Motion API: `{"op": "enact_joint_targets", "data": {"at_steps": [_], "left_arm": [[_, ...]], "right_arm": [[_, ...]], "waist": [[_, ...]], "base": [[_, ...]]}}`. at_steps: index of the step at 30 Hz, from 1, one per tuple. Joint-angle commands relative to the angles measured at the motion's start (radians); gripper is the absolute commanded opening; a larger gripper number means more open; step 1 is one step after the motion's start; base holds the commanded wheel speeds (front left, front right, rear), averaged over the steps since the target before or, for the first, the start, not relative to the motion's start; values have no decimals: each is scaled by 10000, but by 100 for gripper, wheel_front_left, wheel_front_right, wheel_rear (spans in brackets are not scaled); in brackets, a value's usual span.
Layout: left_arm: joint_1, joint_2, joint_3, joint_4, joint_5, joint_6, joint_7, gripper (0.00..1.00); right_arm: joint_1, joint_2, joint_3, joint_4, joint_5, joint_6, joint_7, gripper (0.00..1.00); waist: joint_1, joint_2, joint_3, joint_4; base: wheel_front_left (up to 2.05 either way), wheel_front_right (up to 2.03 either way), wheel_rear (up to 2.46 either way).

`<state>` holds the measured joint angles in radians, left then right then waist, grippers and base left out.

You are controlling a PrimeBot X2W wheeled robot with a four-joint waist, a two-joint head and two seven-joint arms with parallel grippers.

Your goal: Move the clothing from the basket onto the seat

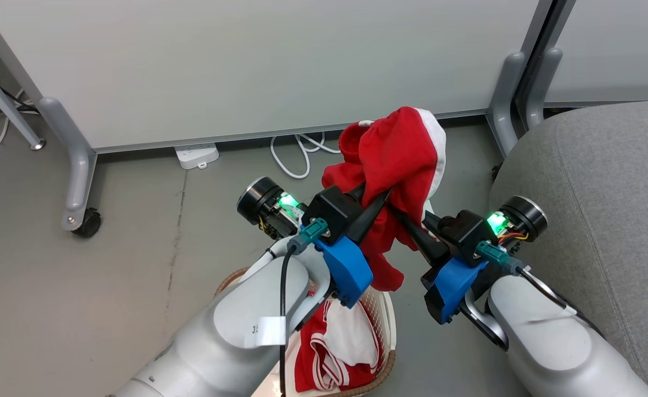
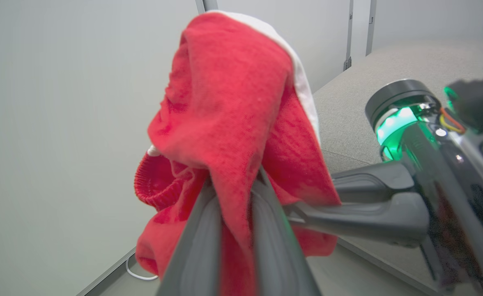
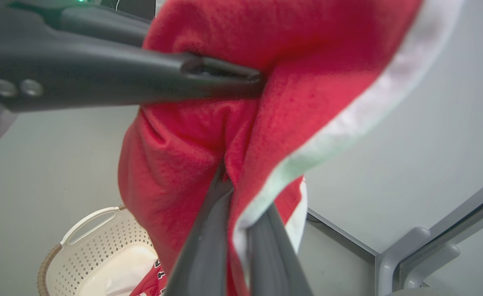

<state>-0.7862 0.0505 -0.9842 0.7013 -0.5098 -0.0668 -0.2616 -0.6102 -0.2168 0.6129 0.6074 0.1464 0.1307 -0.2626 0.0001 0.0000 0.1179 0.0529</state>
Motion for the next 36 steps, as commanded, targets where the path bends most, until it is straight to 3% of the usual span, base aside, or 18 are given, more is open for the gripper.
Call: {"op": "enact_joint_targets", "data": {"at_steps": [1,5,6,8,21,36], "left_arm": [[-139,-2,-20,-12,-14,56,-51,0],[-125,-2,-24,-32,5,82,-51,0],[-113,-2,-19,-29,9,102,-51,7],[-114,-2,26,-27,38,158,-51,100],[-71,-1,87,85,87,186,-51,100],[-284,64,301,-87,348,209,-48,100]], "right_arm": [[-114,-37,31,25,44,1,-35,0],[-98,-39,24,23,73,1,-35,0],[-92,-39,26,28,77,1,-35,0],[-79,-38,44,31,89,1,-35,0],[170,26,-257,-130,189,1,-35,0],[419,65,-2169,-1004,-66,1,-35,0]], "waist": [[-1,0,-3,-2],[-1,0,-15,-4],[-1,0,-19,-5],[-1,0,-25,-8],[-1,0,-8,-101],[-1,0,664,-1057]], "base": [[0,0,0],[0,0,0],[0,0,0],[0,0,0],[0,0,0],[0,0,0]]}}
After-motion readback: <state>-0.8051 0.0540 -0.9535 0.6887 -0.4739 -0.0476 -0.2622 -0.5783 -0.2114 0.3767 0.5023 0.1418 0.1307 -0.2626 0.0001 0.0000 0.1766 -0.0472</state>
